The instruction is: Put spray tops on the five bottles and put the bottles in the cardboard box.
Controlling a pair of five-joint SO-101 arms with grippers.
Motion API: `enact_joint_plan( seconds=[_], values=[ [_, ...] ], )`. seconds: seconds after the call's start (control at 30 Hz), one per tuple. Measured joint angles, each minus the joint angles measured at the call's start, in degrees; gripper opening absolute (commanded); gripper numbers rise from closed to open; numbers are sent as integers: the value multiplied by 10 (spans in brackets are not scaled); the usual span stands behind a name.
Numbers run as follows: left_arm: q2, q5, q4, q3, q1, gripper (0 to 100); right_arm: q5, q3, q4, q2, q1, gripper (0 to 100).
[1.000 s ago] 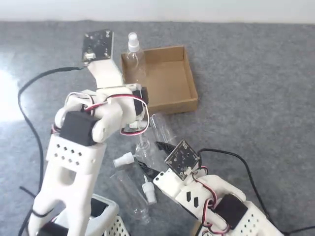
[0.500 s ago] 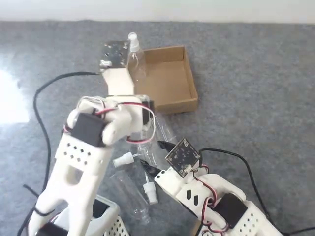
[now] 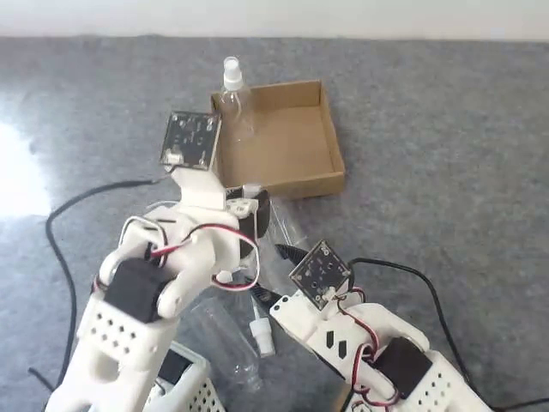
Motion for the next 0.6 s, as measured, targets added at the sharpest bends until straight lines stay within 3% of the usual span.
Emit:
enact_joint_plan(
  seconds=[0.6],
  values=[
    [-40,-15,-12,31,4,12,2,2,-38,1,26,52]
  ],
)
